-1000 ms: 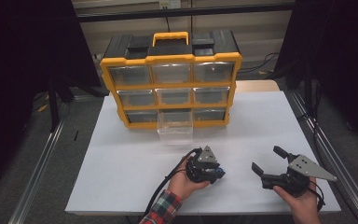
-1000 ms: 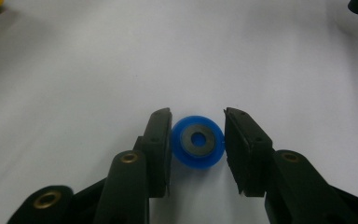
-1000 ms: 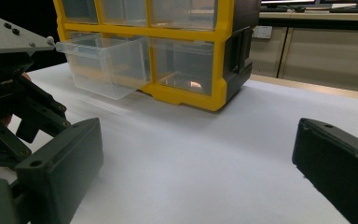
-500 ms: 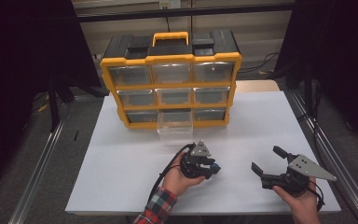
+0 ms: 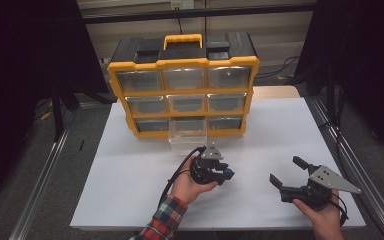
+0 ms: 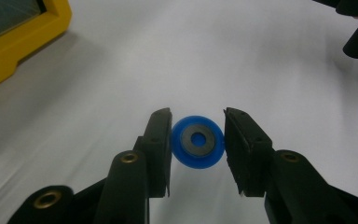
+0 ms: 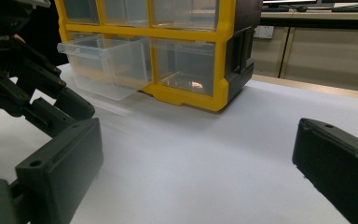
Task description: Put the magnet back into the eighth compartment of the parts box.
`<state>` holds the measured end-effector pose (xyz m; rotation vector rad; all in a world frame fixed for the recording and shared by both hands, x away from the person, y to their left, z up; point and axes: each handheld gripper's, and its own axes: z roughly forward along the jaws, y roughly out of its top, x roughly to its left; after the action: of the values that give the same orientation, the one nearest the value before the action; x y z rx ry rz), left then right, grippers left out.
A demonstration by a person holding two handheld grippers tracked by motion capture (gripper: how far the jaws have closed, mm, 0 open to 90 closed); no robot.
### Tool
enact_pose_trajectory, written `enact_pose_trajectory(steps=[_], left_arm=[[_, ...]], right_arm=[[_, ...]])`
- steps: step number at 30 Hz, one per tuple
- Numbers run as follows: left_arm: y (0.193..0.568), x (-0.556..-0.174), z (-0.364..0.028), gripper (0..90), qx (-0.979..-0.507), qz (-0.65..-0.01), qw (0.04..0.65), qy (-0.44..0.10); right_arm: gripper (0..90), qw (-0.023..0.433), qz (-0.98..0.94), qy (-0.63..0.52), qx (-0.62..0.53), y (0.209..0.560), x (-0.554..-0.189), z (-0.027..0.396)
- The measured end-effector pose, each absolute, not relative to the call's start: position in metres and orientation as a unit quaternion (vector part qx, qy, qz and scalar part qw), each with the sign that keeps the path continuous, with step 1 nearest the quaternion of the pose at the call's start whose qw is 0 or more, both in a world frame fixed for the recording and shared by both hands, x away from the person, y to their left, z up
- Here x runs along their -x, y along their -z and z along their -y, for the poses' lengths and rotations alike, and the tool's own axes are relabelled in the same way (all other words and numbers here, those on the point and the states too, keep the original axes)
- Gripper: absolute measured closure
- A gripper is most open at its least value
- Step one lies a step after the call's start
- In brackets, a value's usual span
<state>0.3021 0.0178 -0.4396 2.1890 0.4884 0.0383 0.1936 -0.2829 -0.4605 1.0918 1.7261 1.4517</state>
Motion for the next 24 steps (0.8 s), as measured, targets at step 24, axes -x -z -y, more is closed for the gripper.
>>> enact_pose_trajectory(steps=[24], left_arm=[[0.414, -0.316, -0.024, 62.7, -0.875, -0.204, 0.439, -0.018]], right_arm=[[1.2, 0.314, -0.653, -0.551, -0.414, 0.460, -0.193, 0.283]])
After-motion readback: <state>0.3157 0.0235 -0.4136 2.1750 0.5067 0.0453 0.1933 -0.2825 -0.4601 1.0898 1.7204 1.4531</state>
